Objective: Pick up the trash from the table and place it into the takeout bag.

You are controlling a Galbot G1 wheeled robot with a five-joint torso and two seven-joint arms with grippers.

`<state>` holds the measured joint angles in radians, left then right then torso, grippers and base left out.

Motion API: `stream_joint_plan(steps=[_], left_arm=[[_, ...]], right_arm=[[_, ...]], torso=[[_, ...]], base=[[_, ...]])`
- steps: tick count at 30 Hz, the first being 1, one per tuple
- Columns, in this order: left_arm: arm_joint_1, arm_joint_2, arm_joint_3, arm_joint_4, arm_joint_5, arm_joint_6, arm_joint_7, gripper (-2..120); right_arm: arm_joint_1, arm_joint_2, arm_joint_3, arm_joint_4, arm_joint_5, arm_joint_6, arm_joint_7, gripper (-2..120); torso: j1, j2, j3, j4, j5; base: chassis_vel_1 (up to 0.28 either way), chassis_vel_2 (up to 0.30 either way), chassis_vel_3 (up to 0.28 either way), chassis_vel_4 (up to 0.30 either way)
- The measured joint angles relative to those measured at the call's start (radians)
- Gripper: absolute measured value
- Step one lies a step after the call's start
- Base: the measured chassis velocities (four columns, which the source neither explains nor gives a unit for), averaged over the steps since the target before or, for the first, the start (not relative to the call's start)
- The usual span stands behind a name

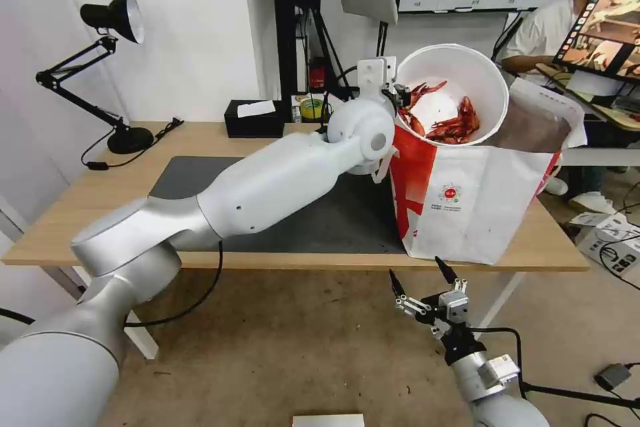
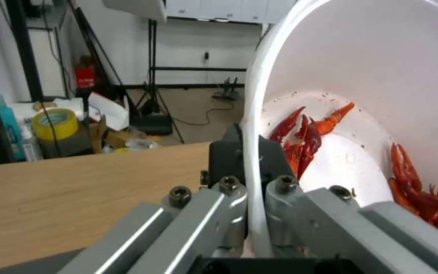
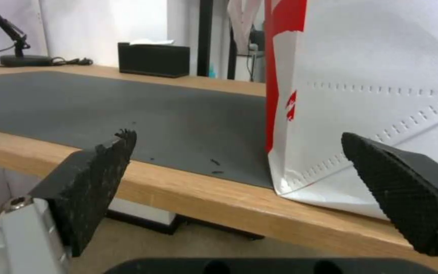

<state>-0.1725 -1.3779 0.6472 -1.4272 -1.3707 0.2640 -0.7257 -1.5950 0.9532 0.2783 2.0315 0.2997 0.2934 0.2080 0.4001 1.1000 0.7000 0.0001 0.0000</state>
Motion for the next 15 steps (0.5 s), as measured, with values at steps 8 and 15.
stream_joint_plan(steps=[8, 15], left_arm=[[-0.008, 0.018, 0.009, -0.040, -0.028, 0.041, 0.028, 0], [-0.017, 0.031, 0.010, -0.053, -0.039, 0.065, 0.042, 0]], right_arm=[[0.000, 0.000, 0.000, 0.000, 0.000, 0.000, 0.000, 100], [0.000, 0.000, 0.000, 0.000, 0.000, 0.000, 0.000, 100]], torso=[[0.000, 0.000, 0.000, -0.0002, 0.0000], [0.000, 0.000, 0.000, -0.0001, 0.0000]], base=[[0.000, 0.000, 0.000, 0.000], [0.000, 0.000, 0.000, 0.000]])
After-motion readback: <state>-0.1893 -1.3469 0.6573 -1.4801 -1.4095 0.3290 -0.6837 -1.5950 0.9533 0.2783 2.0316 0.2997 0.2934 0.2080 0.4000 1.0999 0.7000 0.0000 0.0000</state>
